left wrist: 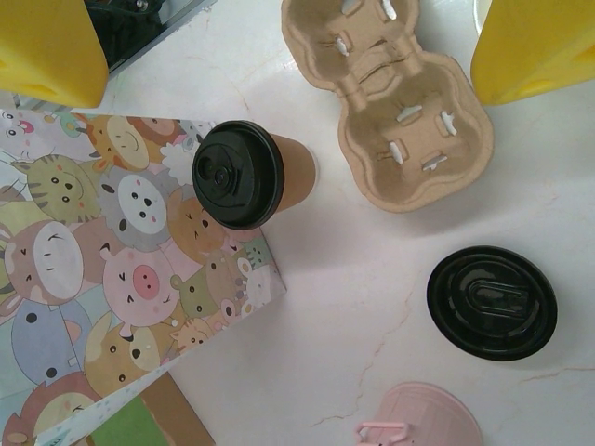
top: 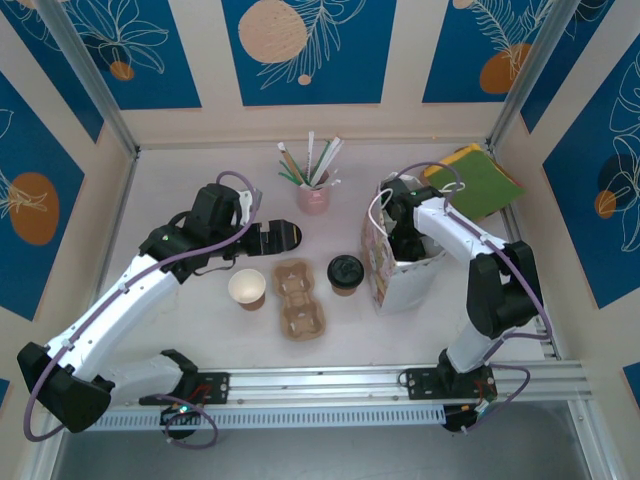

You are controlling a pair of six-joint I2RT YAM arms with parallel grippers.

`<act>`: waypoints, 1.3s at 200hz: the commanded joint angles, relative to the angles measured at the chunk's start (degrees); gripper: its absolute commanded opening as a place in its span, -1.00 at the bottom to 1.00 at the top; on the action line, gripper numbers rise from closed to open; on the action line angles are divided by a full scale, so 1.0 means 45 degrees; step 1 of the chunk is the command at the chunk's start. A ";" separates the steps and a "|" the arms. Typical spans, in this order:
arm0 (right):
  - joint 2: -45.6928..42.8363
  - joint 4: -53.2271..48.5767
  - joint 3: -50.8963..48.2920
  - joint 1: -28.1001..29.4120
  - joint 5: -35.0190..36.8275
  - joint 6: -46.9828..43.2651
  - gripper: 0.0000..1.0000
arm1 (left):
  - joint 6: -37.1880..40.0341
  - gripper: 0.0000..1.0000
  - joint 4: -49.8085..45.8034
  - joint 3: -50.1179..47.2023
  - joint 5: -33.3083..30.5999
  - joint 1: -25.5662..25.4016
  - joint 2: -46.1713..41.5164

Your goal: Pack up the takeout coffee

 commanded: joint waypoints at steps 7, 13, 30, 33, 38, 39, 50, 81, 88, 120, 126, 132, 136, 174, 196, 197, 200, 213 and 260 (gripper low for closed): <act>0.0258 -0.0039 -0.0253 -0.0046 -0.0448 0.0180 -0.26 | -0.0113 1.00 0.0082 -0.0153 0.0118 0.0129 -0.0379; 0.0287 -0.0009 -0.0294 -0.0041 -0.0482 0.0180 -0.26 | -0.0123 1.00 0.0074 -0.0163 0.0118 0.0135 -0.0371; 0.0356 0.0051 -0.0334 -0.0029 -0.0478 0.0199 -0.26 | -0.0135 1.00 0.0065 -0.0172 0.0118 0.0125 -0.0389; 0.0364 0.0068 -0.0352 -0.0039 -0.0478 0.0183 -0.26 | -0.0128 1.00 0.0065 -0.0173 0.0118 0.0139 -0.0399; 0.0367 0.0087 -0.0350 -0.0029 -0.0478 0.0191 -0.26 | -0.0147 1.00 0.0065 -0.0163 0.0118 0.0137 -0.0390; 0.0357 0.0090 -0.0352 -0.0028 -0.0478 0.0196 -0.26 | -0.0149 1.00 0.0065 -0.0159 0.0118 0.0140 -0.0390; 0.0366 0.0123 -0.0371 -0.0042 -0.0460 0.0208 -0.26 | -0.0152 1.00 0.0055 -0.0172 0.0099 0.0140 -0.0399; 0.0367 0.0285 -0.0513 -0.0033 -0.0537 0.0238 -0.26 | -0.0223 1.00 0.0104 -0.0210 0.0118 0.0128 -0.0411; 0.0364 0.0333 -0.0557 -0.0020 -0.0552 0.0246 -0.26 | -0.0230 1.00 0.0104 -0.0213 0.0128 0.0137 -0.0409; 0.0445 0.0528 -0.0696 0.0016 -0.0615 0.0314 -0.25 | -0.0250 1.00 0.0084 -0.0210 0.0118 0.0129 -0.0409; 0.0459 0.0546 -0.0716 0.0035 -0.0627 0.0319 -0.25 | -0.0250 1.00 0.0084 -0.0212 0.0128 0.0142 -0.0414; 0.0481 0.0580 -0.0742 0.0050 -0.0634 0.0344 -0.25 | -0.0250 1.00 0.0084 -0.0210 0.0121 0.0135 -0.0409; 0.0483 0.0598 -0.0754 0.0062 -0.0635 0.0361 -0.25 | -0.0264 1.00 0.0075 -0.0194 0.0109 0.0132 -0.0409; 0.0538 0.0659 -0.0842 0.0165 -0.0631 0.0396 -0.25 | -0.0325 1.00 0.0104 -0.0229 0.0118 0.0124 -0.0409; 0.0562 0.0669 -0.0842 0.0151 -0.0653 0.0404 -0.24 | -0.0361 1.00 0.0123 -0.0215 0.0168 0.0130 -0.0406; 0.0572 0.0674 -0.0852 0.0151 -0.0653 0.0410 -0.25 | -0.0364 1.00 0.0123 -0.0224 0.0162 0.0137 -0.0417; 0.0564 0.0678 -0.0861 0.0167 -0.0649 0.0410 -0.24 | -0.0379 1.00 0.0121 -0.0221 0.0158 0.0143 -0.0413; 0.0565 0.0708 -0.0900 0.0189 -0.0654 0.0413 -0.24 | -0.0383 1.00 0.0123 -0.0236 0.0138 0.0141 -0.0408; 0.0760 0.0718 -0.0884 0.0260 -0.0662 0.0410 -0.24 | -0.0406 1.00 0.0126 -0.0237 0.0138 0.0113 -0.0446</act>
